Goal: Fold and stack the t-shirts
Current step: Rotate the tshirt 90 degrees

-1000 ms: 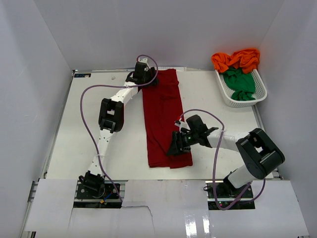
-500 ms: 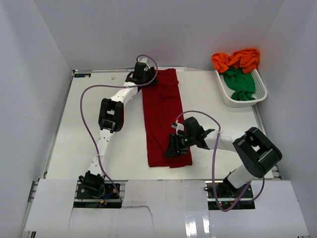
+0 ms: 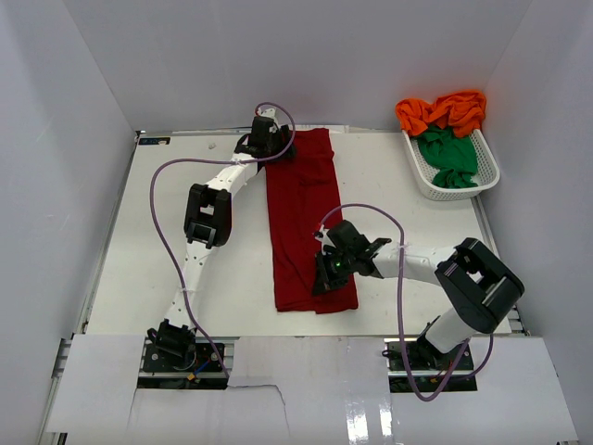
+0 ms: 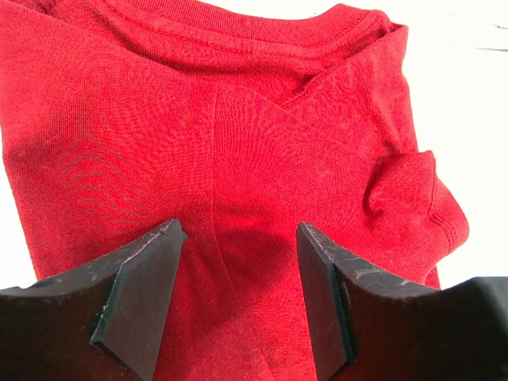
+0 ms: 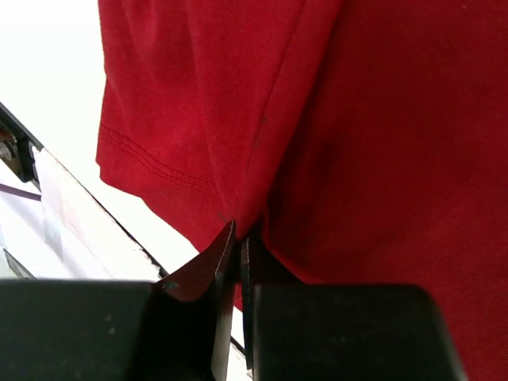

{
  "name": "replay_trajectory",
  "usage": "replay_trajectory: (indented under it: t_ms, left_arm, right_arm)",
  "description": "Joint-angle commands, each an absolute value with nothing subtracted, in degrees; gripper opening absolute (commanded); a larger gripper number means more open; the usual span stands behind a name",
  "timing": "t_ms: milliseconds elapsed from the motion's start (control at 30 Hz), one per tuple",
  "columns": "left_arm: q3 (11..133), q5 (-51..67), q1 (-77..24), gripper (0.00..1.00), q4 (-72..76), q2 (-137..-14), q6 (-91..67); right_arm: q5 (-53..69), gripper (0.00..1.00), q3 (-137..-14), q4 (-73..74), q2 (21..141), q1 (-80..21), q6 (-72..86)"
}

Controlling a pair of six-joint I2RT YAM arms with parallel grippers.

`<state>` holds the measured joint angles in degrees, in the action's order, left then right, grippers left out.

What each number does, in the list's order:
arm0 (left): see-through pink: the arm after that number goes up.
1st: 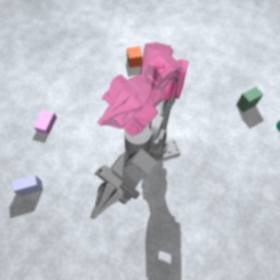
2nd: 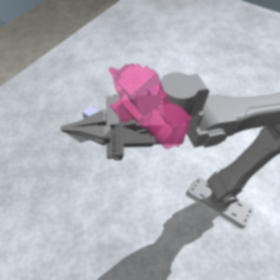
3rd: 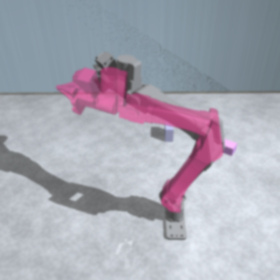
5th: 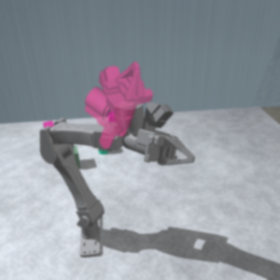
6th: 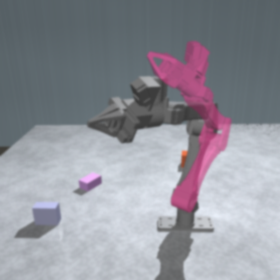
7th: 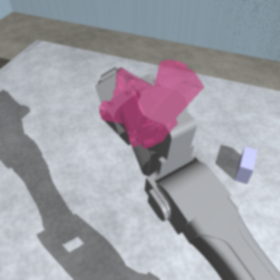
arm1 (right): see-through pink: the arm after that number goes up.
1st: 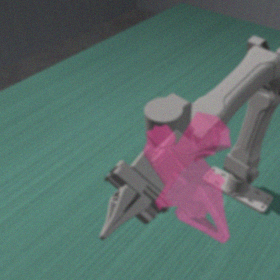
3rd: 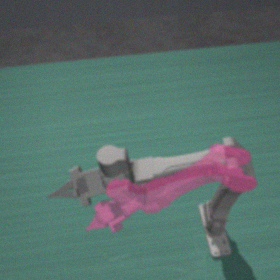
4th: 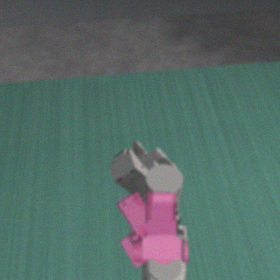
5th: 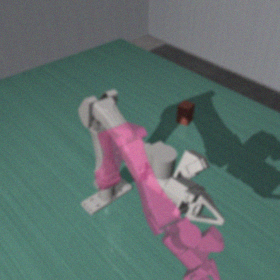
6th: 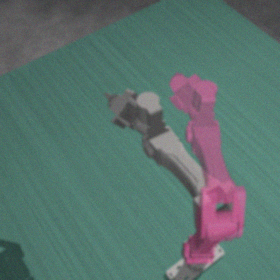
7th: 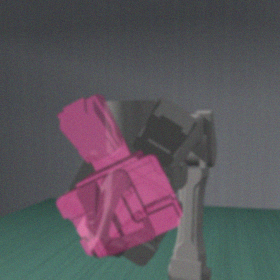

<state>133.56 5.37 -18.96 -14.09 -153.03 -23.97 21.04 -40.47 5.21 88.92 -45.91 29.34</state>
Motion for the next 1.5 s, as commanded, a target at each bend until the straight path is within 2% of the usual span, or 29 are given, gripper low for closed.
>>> replay_trajectory:
  t_ms: [0,200,500,833,900,1033,1167,1233,1267,1300,1333,1367,1467]
  left_arm:
    - [132.5,4.4,-18.1,0.71,-16.3,-153.4,-22.9]
    - [133.1,4.3,-18.0,0.71,-16.3,-153.8,-22.9]
    - [133.9,4.8,-18.0,0.71,-16.3,-154.4,-23.2]
    - [135.8,5.4,-17.2,0.71,-16.7,-155.9,-23.6]
    - [136.0,5.8,-17.1,0.71,-16.6,-155.9,-23.8]
    - [136.1,5.9,-17.1,0.71,-16.6,-155.9,-23.7]
    - [136.1,5.7,-17.1,0.71,-16.7,-155.9,-23.4]
    - [136.1,5.7,-17.0,0.71,-16.8,-155.9,-23.4]
    - [136.1,5.7,-17.0,0.71,-16.8,-155.9,-23.3]
    - [136.1,5.6,-17.0,0.71,-16.8,-155.9,-23.3]
    - [136.2,5.5,-17.0,0.71,-16.8,-156.0,-23.1]
    - [136.3,5.5,-17.0,0.71,-16.8,-156.1,-23.0]
    - [136.2,5.4,-16.9,0.71,-16.9,-156.1,-23.0]
  right_arm:
    - [17.5,0.08,-42.3,8.4,89.6,-46.6,29.2]
    - [24.0,0.08,-39.8,4.0,86.6,-46.8,33.9]
    - [33.0,0.08,-30.9,-14.2,79.7,-46.8,50.4]
    - [36.7,0.08,-13.0,-47.9,81.7,-46.8,73.7]
    - [37.5,0.08,-10.3,-59.2,84.5,-46.8,77.3]
    - [39.0,0.08,-9.3,-70.6,92.3,-46.8,83.7]
    - [37.7,0.08,-12.1,-62.8,93.1,-46.9,77.7]
    - [36.3,0.08,-15.7,-53.7,90.3,-47.0,72.8]
    - [34.2,0.08,-17.2,-43.6,89.1,-47.2,67.9]
    - [33.1,0.11,-18.7,-38.9,88.2,-47.2,65.7]
    - [31.7,0.26,-21.3,-34.5,86.5,-47.3,63.7]
    - [28.6,0.32,-22.6,-26.0,85.6,-47.4,61.7]
    - [21.8,0.44,-26.5,-15.0,83.5,-47.3,56.1]
